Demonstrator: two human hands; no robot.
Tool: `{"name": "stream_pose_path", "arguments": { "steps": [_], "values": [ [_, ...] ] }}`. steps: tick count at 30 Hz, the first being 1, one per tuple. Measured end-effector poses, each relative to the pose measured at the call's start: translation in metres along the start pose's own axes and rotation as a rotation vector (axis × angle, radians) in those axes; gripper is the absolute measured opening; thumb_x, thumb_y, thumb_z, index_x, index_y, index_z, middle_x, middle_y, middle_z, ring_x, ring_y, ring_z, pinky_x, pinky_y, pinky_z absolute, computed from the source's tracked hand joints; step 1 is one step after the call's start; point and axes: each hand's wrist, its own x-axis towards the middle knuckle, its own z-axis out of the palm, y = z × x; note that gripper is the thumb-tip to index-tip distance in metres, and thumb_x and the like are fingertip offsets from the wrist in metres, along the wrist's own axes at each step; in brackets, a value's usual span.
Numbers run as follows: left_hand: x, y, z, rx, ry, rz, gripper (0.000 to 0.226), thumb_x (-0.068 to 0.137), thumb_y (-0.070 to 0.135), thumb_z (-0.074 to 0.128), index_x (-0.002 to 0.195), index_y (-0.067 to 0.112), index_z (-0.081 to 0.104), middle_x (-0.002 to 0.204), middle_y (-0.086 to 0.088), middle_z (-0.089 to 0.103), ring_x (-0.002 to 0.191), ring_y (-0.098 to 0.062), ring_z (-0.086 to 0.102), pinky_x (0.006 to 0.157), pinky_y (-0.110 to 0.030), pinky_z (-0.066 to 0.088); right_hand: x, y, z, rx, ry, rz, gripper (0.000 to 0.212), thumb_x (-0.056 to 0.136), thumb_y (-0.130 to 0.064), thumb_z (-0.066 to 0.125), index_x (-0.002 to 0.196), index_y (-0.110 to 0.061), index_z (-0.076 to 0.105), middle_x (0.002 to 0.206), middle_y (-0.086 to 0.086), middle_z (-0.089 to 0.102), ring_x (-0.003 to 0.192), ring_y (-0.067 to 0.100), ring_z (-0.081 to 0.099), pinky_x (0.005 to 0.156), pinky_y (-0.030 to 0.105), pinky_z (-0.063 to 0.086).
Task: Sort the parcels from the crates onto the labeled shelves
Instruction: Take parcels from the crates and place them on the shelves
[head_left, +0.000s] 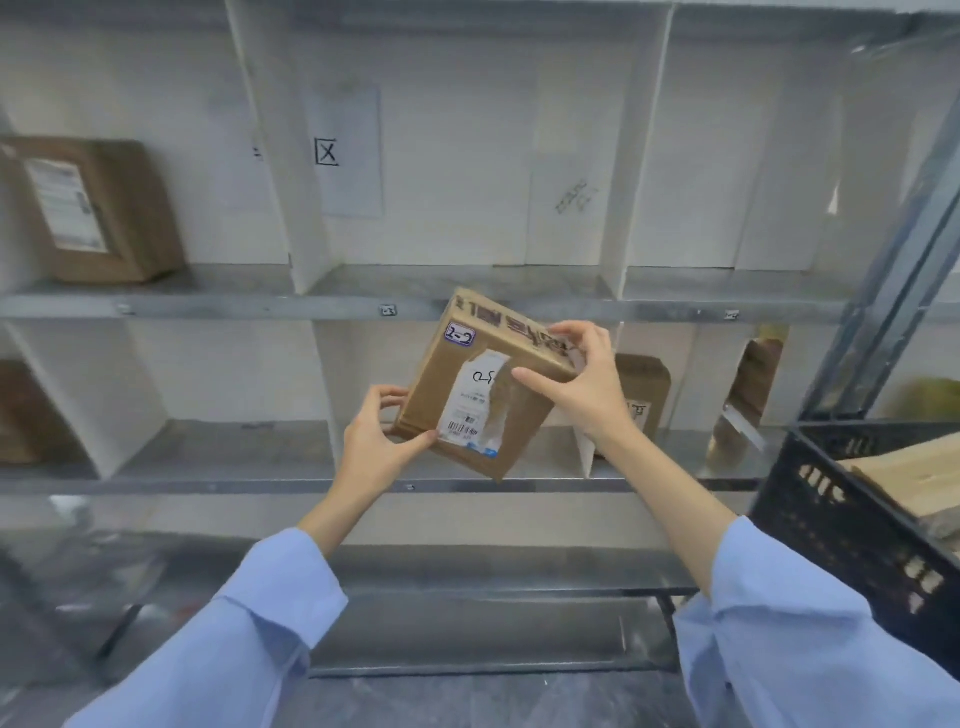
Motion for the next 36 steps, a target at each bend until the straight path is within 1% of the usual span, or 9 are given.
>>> {"name": "stream_pose_path", "arguments": {
  "steps": [3, 7, 13, 18, 22, 26, 29, 32, 36],
  "values": [
    [-0.001, -0.012, -0.028, -0.010, 0.024, -0.017, 0.058, 0.070, 0.024, 0.088, 0.115, 0.032, 0.052, 0.106, 0.021, 0.062, 0.100, 0.007, 0.059, 0.082, -0.021, 0.049, 0.007, -0.012, 0.037, 0.015, 0.089, -0.028, 0.054, 0.056, -0.034, 0.095, 0.087, -0.027, 0.050, 0.104, -0.001, 0.054, 0.105, 0.010, 0.057, 0.085, 0.013, 0.044],
    [-0.007, -0.024, -0.058, -0.036, 0.080, -0.073, 0.054, 0.071, 0.027, 0.087, 0.113, 0.037, 0.054, 0.104, 0.025, 0.061, 0.098, -0.009, 0.065, 0.083, -0.028, 0.051, 0.011, -0.028, 0.078, 0.075, 0.111, -0.043, 0.047, 0.058, -0.027, 0.094, 0.088, -0.018, 0.059, 0.102, 0.003, 0.061, 0.094, -0.008, 0.055, 0.080, 0.003, 0.038],
    [-0.019, -0.038, -0.081, -0.047, 0.164, -0.124, 0.053, 0.070, 0.027, 0.087, 0.113, 0.030, 0.056, 0.105, 0.017, 0.065, 0.094, 0.015, 0.058, 0.082, -0.017, 0.050, 0.011, -0.037, 0.120, 0.275, 0.102, -0.030, 0.046, 0.061, -0.013, 0.093, 0.097, -0.010, 0.064, 0.102, 0.004, 0.067, 0.098, 0.011, 0.064, 0.080, 0.016, 0.051],
    [-0.024, -0.045, -0.088, -0.057, 0.230, -0.187, 0.055, 0.071, 0.034, 0.086, 0.115, 0.032, 0.053, 0.107, 0.025, 0.060, 0.107, 0.004, 0.056, 0.095, -0.031, 0.049, 0.014, -0.040, 0.136, 0.354, -0.056, -0.037, 0.052, 0.067, -0.009, 0.089, 0.109, -0.009, 0.059, 0.118, -0.001, 0.066, 0.111, 0.004, 0.062, 0.095, 0.025, 0.052],
    [-0.028, -0.045, -0.091, -0.072, 0.290, -0.205, 0.054, 0.071, 0.036, 0.086, 0.114, 0.035, 0.053, 0.110, 0.022, 0.062, 0.111, -0.002, 0.058, 0.093, -0.031, 0.051, 0.020, -0.039, 0.148, 0.340, -0.182, -0.065, 0.057, 0.075, -0.013, 0.085, 0.117, -0.018, 0.047, 0.142, -0.006, 0.054, 0.129, 0.002, 0.051, 0.111, 0.039, 0.042],
    [-0.031, -0.041, -0.095, -0.075, 0.352, -0.224, 0.053, 0.072, 0.031, 0.086, 0.114, 0.032, 0.053, 0.112, 0.013, 0.064, 0.102, 0.006, 0.059, 0.089, -0.027, 0.053, 0.028, -0.037, 0.158, 0.428, -0.301, -0.075, 0.053, 0.080, -0.005, 0.079, 0.113, -0.021, 0.042, 0.159, -0.004, 0.031, 0.137, 0.004, 0.043, 0.106, 0.048, 0.046],
    [-0.035, -0.046, -0.097, -0.113, 0.380, -0.244, 0.053, 0.069, 0.035, 0.088, 0.111, 0.037, 0.055, 0.113, 0.013, 0.065, 0.099, 0.007, 0.062, 0.091, -0.038, 0.055, 0.031, -0.031, 0.162, 0.419, -0.378, -0.101, 0.059, 0.083, -0.005, 0.077, 0.126, -0.028, 0.045, 0.163, -0.006, 0.019, 0.143, 0.006, 0.034, 0.106, 0.037, 0.047],
    [-0.038, -0.049, -0.098, -0.118, 0.398, -0.261, 0.050, 0.069, 0.036, 0.087, 0.108, 0.041, 0.055, 0.111, 0.016, 0.065, 0.103, -0.004, 0.065, 0.090, -0.045, 0.056, 0.033, -0.025, 0.168, 0.346, -0.457, -0.120, 0.075, 0.088, -0.010, 0.072, 0.147, -0.033, 0.033, 0.160, -0.007, 0.027, 0.145, 0.009, 0.030, 0.106, 0.016, 0.038],
    [-0.037, -0.049, -0.107, -0.069, 0.432, -0.260, 0.049, 0.077, 0.025, 0.082, 0.114, 0.036, 0.052, 0.108, 0.021, 0.060, 0.092, 0.006, 0.063, 0.086, -0.030, 0.055, 0.033, -0.020, 0.180, 0.315, -0.617, -0.078, 0.088, 0.095, -0.013, 0.063, 0.149, -0.055, 0.007, 0.156, -0.012, 0.035, 0.137, 0.002, 0.041, 0.117, 0.029, 0.032]
  ]
}}
